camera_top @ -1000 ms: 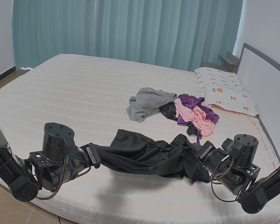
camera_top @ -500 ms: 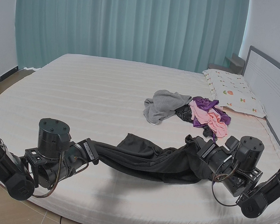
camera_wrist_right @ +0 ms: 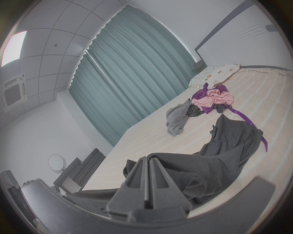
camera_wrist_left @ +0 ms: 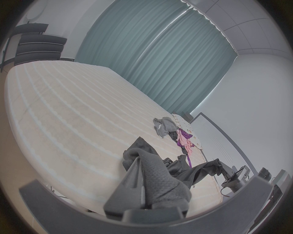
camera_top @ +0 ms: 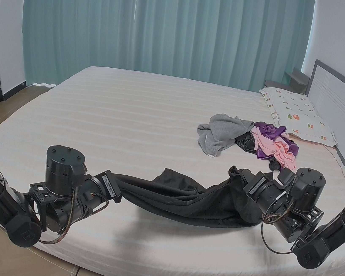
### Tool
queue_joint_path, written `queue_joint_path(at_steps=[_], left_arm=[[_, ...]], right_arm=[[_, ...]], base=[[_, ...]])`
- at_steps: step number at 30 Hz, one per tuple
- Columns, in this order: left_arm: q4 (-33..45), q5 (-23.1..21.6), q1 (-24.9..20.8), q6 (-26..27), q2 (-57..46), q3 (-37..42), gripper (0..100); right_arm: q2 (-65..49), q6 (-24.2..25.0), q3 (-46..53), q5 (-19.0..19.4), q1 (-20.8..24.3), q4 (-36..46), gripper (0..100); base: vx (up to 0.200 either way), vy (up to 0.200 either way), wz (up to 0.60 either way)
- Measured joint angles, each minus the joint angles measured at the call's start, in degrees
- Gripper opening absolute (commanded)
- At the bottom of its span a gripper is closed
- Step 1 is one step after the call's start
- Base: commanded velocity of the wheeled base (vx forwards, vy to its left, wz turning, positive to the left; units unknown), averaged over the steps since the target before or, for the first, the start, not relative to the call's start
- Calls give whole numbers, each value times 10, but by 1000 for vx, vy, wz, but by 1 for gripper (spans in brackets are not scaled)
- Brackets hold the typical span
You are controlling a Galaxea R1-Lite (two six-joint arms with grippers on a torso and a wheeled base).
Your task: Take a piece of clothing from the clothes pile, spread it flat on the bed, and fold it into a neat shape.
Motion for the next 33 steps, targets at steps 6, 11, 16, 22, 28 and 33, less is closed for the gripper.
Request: queue_joint_path(at_steps=[6, 11, 16, 22, 28, 33], left_arm=[[0, 0, -4, 0, 0, 2, 0], [0, -1, -6, 0, 0, 2, 0], [0, -3, -6, -2, 0, 2, 0], [0, -3, -7, -3, 0, 3, 0], [-1, -2, -10, -3, 0, 6, 0], [-2, 1, -16, -3, -2, 14, 0]], right_arm=[[1, 0, 0, 0, 1, 0, 0], [2, 0, 0, 1, 1, 0, 0], [2, 1, -1, 1, 2, 0, 0], [2, 4, -2, 1, 3, -1, 0], [1, 5, -2, 2, 2, 0, 0], [-3, 4, 4, 0, 0, -1, 0]], base=[[0, 200, 0], [0, 200, 0], [0, 200, 0], [0, 200, 0], [0, 200, 0], [0, 0, 0]])
